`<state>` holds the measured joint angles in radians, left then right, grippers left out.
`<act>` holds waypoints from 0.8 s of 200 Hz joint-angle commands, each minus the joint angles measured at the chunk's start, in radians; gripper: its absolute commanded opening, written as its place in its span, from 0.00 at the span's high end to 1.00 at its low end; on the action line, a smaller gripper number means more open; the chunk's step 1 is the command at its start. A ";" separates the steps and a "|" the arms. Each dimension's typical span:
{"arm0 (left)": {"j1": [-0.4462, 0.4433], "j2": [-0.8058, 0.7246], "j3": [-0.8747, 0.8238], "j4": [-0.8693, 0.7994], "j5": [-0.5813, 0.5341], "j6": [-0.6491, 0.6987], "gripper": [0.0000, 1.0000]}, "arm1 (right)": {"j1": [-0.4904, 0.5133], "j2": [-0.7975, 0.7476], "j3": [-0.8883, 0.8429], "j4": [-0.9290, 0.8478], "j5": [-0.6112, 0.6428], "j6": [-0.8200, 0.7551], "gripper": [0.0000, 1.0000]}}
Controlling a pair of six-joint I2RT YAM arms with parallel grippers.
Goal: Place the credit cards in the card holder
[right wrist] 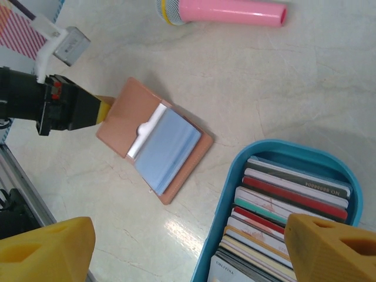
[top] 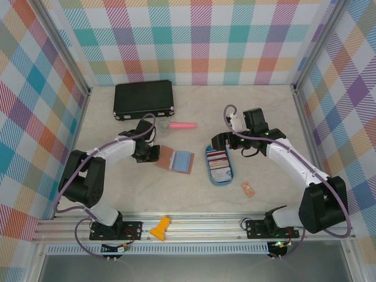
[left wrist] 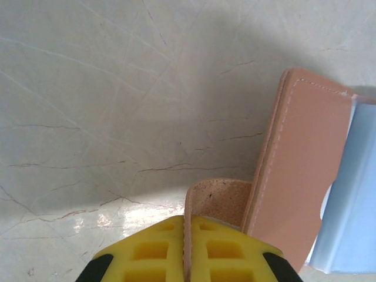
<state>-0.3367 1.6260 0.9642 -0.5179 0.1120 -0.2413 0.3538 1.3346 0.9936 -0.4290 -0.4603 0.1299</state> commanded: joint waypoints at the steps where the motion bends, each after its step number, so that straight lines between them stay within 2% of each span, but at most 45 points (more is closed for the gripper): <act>1: 0.010 -0.004 -0.016 0.004 0.010 0.008 1.00 | 0.003 -0.028 -0.039 0.100 -0.045 -0.062 0.19; 37: 0.010 -0.030 -0.052 0.025 0.016 -0.004 1.00 | 0.019 -0.097 -0.116 0.220 -0.092 -0.101 0.16; 73: 0.011 -0.002 -0.067 0.046 0.035 -0.009 1.00 | 0.051 -0.016 -0.024 0.115 -0.135 0.041 0.17; 124: 0.010 -0.019 -0.070 0.046 0.054 -0.018 1.00 | 0.265 0.031 0.057 0.071 0.096 0.117 0.17; 160: 0.010 -0.047 -0.091 0.062 0.063 -0.009 0.99 | 0.302 0.074 0.073 0.148 0.074 0.259 0.22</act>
<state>-0.3367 1.6199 0.8986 -0.4618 0.1551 -0.2466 0.6365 1.3815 1.0420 -0.3260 -0.4110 0.2829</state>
